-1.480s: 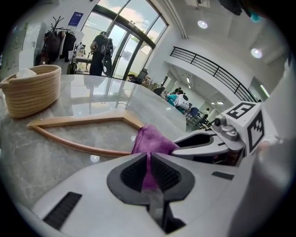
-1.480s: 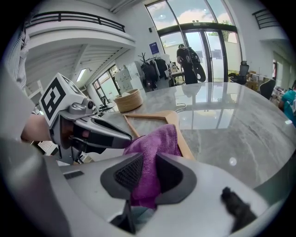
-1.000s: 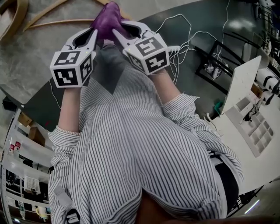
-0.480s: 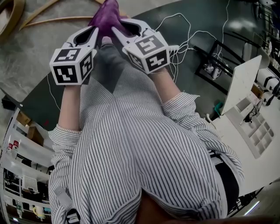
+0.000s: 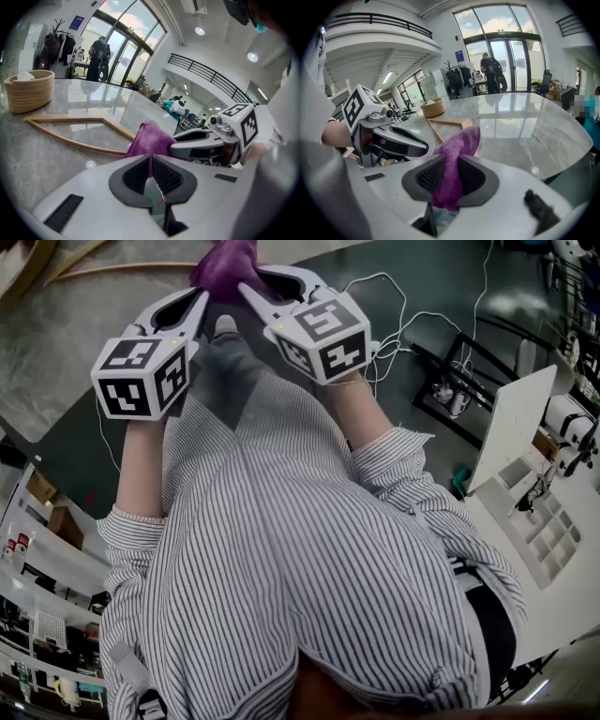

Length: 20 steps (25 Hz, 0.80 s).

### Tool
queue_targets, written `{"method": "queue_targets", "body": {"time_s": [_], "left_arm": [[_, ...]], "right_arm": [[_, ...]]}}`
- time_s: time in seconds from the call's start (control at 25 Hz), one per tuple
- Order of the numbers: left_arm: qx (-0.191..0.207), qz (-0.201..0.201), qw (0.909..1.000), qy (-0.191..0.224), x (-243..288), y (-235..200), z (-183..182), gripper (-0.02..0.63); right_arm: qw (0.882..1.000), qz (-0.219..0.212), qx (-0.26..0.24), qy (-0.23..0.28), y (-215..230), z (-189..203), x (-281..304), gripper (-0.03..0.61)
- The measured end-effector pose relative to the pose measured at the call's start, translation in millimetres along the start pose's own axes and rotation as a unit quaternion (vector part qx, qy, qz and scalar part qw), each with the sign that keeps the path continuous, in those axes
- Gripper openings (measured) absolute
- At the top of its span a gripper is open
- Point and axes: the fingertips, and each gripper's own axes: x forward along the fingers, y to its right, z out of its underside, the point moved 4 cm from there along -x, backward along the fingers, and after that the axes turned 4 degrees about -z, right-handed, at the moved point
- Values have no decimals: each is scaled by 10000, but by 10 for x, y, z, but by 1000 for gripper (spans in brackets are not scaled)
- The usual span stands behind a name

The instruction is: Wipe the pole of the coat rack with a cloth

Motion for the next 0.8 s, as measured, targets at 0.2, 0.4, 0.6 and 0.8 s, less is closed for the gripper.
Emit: {"method": "queue_targets", "body": {"time_s": [0.2, 0.4, 0.6, 0.8], "left_arm": [[-10, -206, 9993, 297, -214, -32, -100, 28], [-64, -386, 9974, 597, -429, 12, -171, 28], [-229, -378, 9946, 937, -685, 46, -224, 28], [-131, -369, 9925, 1155, -892, 75, -344, 28]], "right_arm": [[9994, -125, -242, 210, -96, -220, -131, 89], [9980, -193, -468, 381, -184, -391, -262, 91], [9963, -379, -523, 562, -333, -536, -343, 91], [9940, -371, -381, 958, -426, -746, -544, 91]]}}
